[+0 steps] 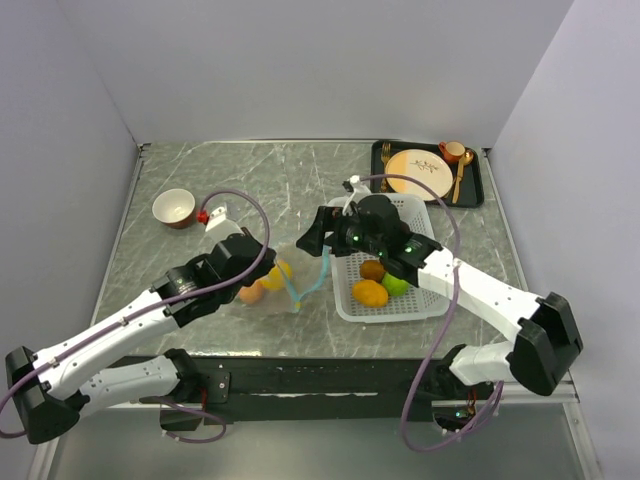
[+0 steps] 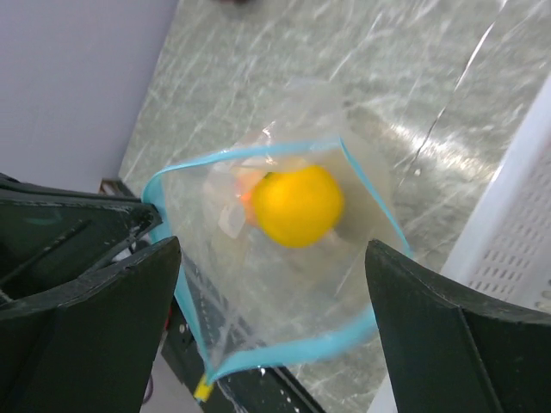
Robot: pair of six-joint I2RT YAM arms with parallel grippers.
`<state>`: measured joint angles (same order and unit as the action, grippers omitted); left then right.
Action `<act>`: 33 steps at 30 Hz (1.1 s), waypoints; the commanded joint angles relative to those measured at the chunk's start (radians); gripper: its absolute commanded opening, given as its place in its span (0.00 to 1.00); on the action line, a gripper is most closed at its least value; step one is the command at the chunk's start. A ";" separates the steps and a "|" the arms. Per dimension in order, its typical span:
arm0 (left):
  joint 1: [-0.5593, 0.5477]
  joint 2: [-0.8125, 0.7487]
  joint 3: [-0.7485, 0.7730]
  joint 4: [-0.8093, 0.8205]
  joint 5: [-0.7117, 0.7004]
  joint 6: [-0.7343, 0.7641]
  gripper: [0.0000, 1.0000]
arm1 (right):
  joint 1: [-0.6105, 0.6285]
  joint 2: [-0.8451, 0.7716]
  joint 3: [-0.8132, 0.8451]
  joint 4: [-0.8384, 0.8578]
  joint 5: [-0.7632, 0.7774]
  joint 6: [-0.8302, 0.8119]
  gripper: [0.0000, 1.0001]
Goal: Place the food in the zip-top bag and seal the zipper
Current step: Place the fake fruit in the zipper food storage bag, then pick up the fake fruit from the bin.
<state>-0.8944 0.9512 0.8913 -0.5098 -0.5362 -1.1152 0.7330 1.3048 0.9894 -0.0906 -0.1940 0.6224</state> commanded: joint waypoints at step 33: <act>-0.003 -0.054 -0.023 -0.006 -0.036 0.000 0.02 | -0.296 0.028 0.147 -0.696 0.423 -0.225 0.96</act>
<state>-0.8944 0.9146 0.8455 -0.5358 -0.5720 -1.1366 0.4538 1.3312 1.0649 -0.6762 0.2028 0.4393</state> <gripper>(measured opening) 0.019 0.995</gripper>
